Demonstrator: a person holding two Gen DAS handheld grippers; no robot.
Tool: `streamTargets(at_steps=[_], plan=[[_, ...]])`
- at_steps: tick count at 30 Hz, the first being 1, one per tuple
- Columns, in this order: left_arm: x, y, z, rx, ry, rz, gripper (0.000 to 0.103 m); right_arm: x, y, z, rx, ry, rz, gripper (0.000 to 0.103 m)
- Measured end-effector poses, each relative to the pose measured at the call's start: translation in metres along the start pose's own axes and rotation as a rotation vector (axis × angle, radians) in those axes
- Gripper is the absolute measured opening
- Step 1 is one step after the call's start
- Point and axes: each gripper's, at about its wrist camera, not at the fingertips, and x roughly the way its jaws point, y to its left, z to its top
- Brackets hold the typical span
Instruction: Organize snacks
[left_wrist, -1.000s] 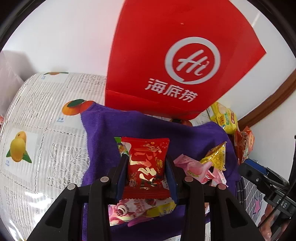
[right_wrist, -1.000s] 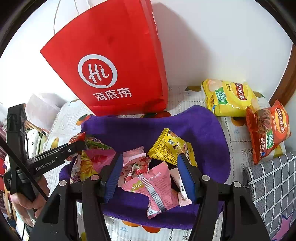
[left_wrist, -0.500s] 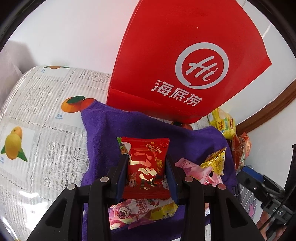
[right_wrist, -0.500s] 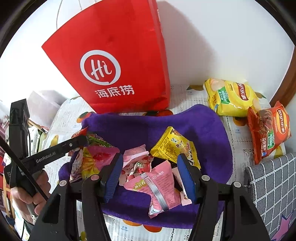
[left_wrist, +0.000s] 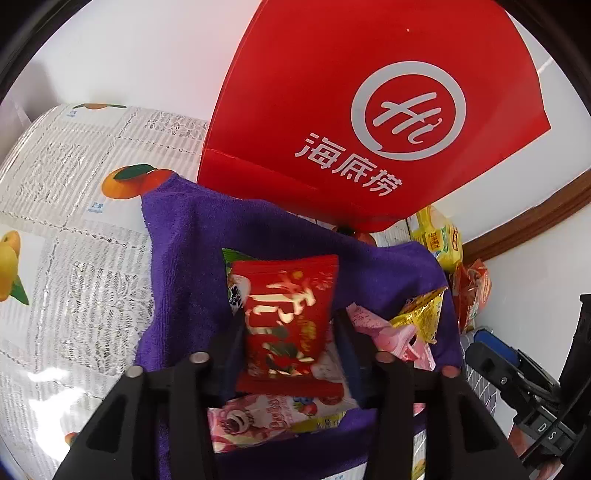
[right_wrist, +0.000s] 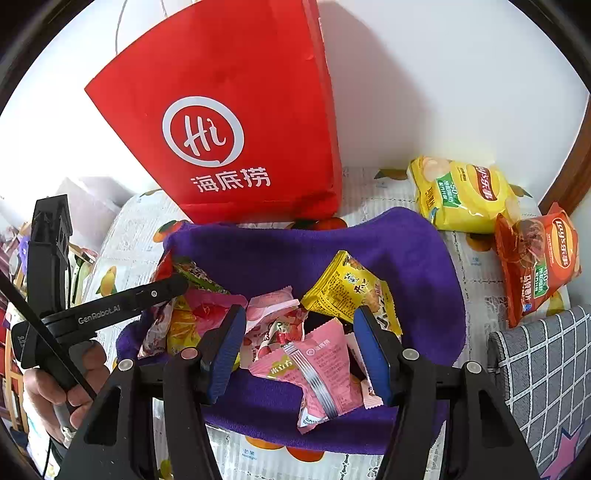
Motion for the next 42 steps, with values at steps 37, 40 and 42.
streamTargets(at_steps=[37,40,42], plan=[[-0.095,-0.083,-0.062,0.307,-0.145,0.122,0.071,-0.094,-0.004,-0.08,0.049,-0.124,-0.104,0.07],[-0.118,-0.091,-0.095,0.331,-0.158,0.128,0.071,-0.117,0.005,-0.107,0.043,-0.13,-0.108,0.07],[-0.134,-0.094,-0.114,0.343,-0.182,0.139,0.071,-0.134,0.012,-0.125,0.052,-0.14,-0.106,0.07]])
